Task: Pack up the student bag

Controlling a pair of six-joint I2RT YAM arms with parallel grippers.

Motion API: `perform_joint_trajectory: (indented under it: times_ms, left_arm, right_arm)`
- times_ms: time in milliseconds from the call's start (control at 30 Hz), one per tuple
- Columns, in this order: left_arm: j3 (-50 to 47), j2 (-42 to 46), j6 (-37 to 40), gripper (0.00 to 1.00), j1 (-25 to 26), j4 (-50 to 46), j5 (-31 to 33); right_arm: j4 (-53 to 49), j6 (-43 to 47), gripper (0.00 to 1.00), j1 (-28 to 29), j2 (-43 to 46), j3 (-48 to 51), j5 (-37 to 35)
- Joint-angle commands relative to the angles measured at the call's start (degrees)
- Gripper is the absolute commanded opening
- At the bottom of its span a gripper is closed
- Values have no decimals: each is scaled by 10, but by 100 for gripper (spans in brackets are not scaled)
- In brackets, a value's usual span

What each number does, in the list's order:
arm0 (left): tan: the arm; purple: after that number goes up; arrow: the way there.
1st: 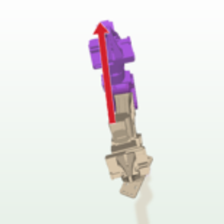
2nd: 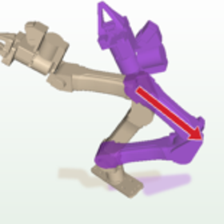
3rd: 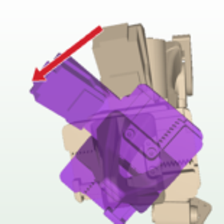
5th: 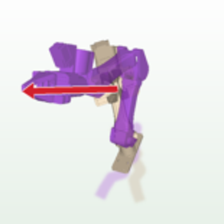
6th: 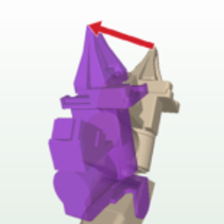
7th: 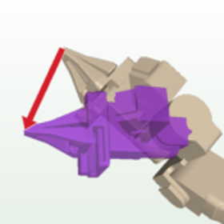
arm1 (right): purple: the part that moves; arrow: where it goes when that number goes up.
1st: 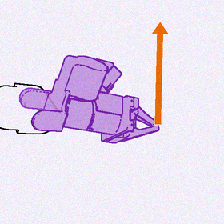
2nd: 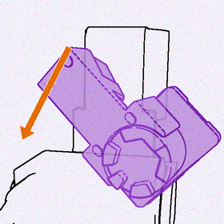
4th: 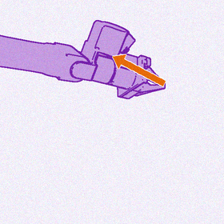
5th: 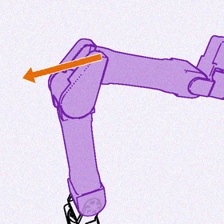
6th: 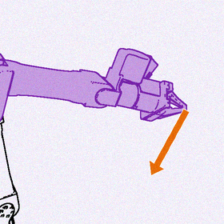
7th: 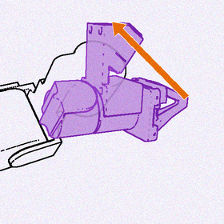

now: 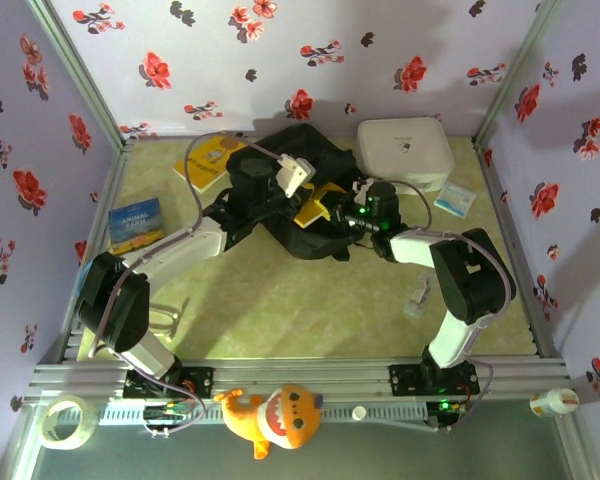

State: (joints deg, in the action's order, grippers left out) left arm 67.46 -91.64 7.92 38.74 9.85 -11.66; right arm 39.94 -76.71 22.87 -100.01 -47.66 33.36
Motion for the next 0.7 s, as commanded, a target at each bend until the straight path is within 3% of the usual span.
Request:
perform_joint_trajectory:
  times_ms: [0, 333, 467, 667]
  left_arm:
    - [-9, 38, -12, 0, -3, 47, -26]
    - [-35, 58, -15, 0, -11, 43, -44]
    - [-36, 52, -18, 0, -14, 39, -45]
    - [-37, 39, -25, 0, -18, 34, -44]
  right_arm:
    - [-38, 72, 15, -8, -16, -38, -46]
    - [-124, 101, 20, -22, -92, -119, -108]
    - [-154, 114, 37, -22, -86, -123, -123]
    - [-236, 154, 56, -24, 22, -72, -178]
